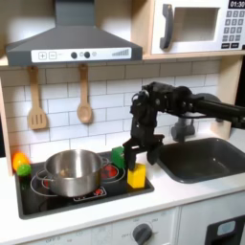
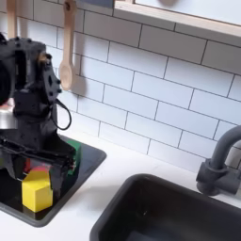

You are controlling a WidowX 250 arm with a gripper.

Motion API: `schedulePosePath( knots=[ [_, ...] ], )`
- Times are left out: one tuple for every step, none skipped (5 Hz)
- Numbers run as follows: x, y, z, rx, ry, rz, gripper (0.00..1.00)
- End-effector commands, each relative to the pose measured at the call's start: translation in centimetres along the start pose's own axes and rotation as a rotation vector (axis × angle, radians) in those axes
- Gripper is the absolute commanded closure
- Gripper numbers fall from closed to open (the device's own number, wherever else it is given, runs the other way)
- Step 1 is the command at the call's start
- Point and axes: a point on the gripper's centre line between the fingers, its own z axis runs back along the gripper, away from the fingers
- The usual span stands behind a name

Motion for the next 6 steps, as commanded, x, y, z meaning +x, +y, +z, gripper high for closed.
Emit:
schedulePosePath(
  knots=[
    [0.81, 0.23, -0.86, 0.030, 0.021, 0.026, 0.00],
    [1.08, 0.66, -0.85, 0.036, 0.024, 0.048, 0.00],
    [0.93, 0.65, -1.03, 0.036, 0.034, 0.042, 0.00],
    [0.71, 0.63, -1.05, 0.033, 0.040, 0.039, 0.00],
    [0.51, 0.56, -1.18, 0.037, 0.043, 0.025, 0.00],
    [0.38, 0.52, -1.46, 0.041, 0.045, 0.017, 0.00]
  ],
)
